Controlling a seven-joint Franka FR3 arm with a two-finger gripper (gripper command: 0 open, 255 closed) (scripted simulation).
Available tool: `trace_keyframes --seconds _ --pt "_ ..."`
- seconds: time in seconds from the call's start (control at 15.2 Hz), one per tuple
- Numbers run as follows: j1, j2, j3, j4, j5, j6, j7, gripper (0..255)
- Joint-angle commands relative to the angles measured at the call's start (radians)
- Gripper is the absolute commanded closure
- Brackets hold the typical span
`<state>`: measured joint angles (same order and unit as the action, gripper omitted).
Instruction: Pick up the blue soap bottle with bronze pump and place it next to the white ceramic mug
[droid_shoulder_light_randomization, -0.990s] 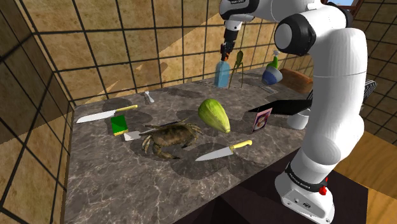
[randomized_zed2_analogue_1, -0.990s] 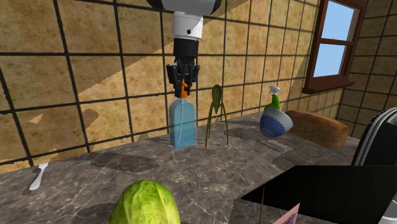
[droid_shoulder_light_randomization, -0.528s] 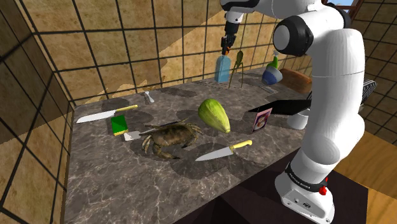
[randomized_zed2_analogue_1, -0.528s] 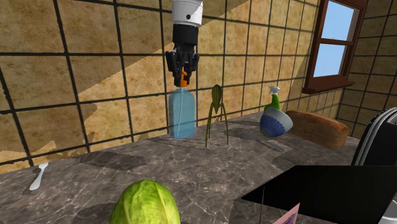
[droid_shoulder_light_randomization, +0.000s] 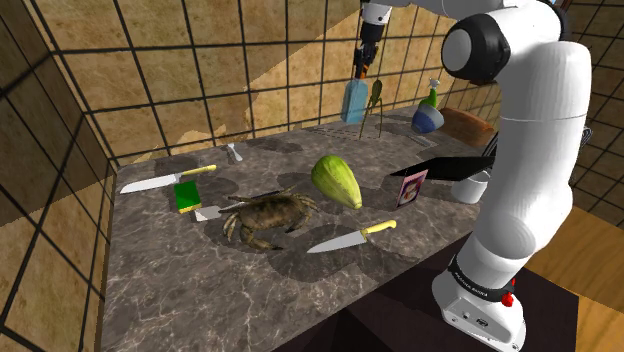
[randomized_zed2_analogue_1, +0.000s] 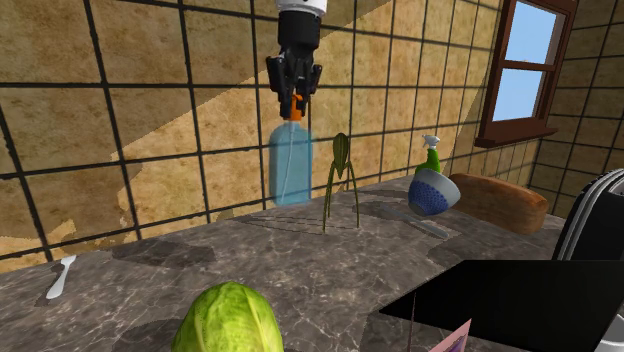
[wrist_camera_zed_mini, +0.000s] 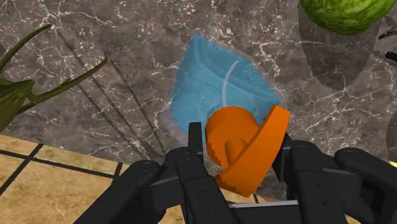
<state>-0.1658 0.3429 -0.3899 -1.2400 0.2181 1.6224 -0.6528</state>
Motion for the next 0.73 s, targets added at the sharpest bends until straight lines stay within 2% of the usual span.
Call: trace_keyframes --seconds 0.0,0.33,0.66 --pt "0.016 -0.090 -0.010 -0.110 -0.030 0.025 -0.009 255" --pt "0.041 -0.306 -0.020 -0.340 -0.112 0.055 -0.007 255" --pt "0.038 -0.502 -0.017 -0.510 -0.190 0.046 0.002 255"
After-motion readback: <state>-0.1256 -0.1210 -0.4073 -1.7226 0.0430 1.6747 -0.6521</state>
